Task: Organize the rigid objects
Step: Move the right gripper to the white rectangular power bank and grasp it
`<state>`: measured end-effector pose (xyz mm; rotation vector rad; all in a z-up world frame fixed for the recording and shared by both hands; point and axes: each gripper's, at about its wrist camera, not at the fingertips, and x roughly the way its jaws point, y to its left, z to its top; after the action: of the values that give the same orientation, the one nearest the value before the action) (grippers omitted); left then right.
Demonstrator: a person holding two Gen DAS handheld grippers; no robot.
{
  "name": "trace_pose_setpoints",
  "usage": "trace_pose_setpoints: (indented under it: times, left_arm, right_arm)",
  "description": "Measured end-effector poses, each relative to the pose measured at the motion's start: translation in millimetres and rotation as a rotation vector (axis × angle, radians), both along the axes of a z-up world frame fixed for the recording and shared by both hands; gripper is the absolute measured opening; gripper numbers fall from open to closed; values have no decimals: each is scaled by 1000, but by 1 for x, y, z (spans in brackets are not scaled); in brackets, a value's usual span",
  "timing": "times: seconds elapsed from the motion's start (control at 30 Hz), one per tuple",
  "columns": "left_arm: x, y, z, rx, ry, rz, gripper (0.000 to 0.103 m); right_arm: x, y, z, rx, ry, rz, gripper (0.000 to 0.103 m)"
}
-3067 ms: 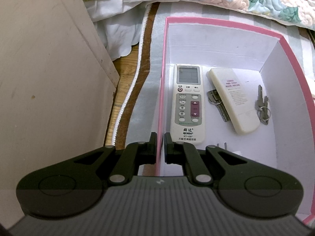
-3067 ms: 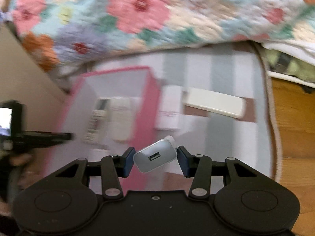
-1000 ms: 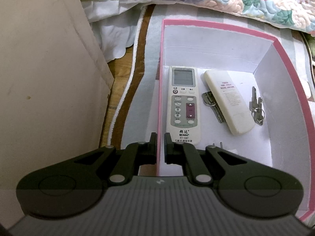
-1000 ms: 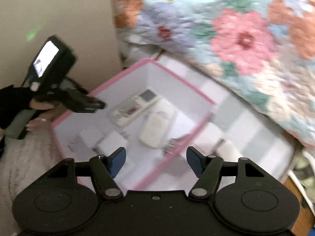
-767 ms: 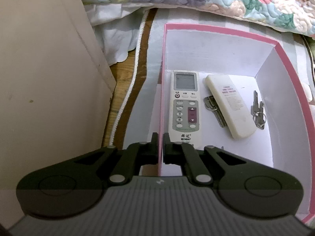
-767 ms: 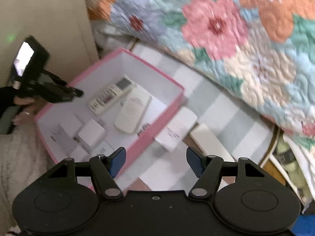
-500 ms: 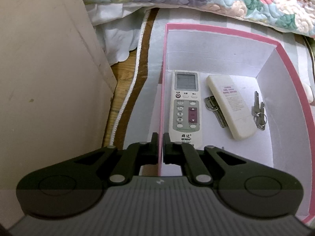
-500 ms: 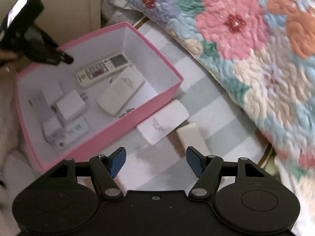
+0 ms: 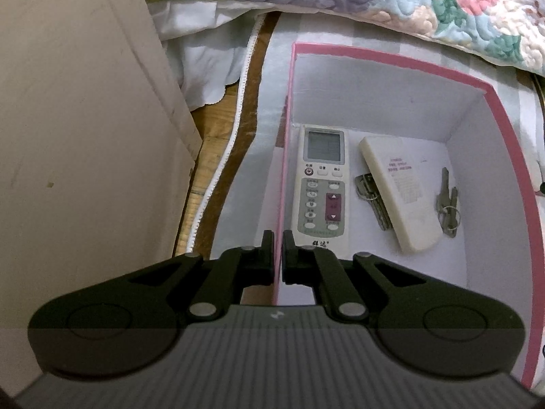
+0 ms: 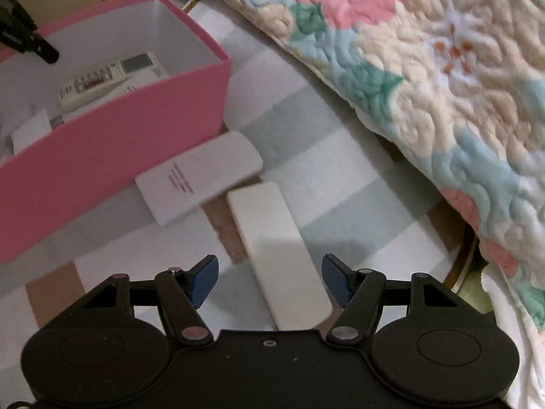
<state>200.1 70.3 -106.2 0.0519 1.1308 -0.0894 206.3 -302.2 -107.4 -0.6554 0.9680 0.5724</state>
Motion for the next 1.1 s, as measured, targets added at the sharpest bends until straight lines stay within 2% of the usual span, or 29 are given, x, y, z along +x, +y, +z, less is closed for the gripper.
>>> trace_pose_setpoints:
  times: [0.1,0.23,0.37,0.5,0.63,0.7,0.77,0.83,0.9,0.93,1.03,1.1]
  left_arm:
    - [1,-2,0,8,-4,-6,3]
    - [1,-2,0,12,-5,-9,3]
    - [2,-3,1,12,-7,-1,3]
    - [0,-6,1,26,-19,-7,3]
    - [0,-6,0,32,-27,-17,3]
    - [0,-8,0,50,-33,-34,4]
    - [3,-8,0,46,-24,-26,4]
    - [3,-7,0,41,-25,-23,3]
    - [2,-5,1,29,-22,-20,3]
    - [2,-4,1,25,-21,-20,3]
    - [2,-3,2,21,-13,-5,4]
    - [1,-4,3,24,-14,-2,4]
  right_arm:
    - [0,-5,4,10,-4,6,72]
    - [1,-11,12,38,36,-26,72]
    - [4,-6,15,22,79,46,72]
    - [19,8,-6,-40,133,106,72]
    - [36,19,-36,-89,108,153,72]
    - [49,22,-54,-118,112,115,73]
    - [59,19,-55,-53,129,84,80]
    - [73,16,-56,-35,206,24,80]
    - [86,14,-57,-5,305,-98,75]
    - [87,16,-56,-7,327,-140,70]
    - [69,30,-53,-67,293,-139,65]
    - [54,35,-50,-55,272,-163,62]
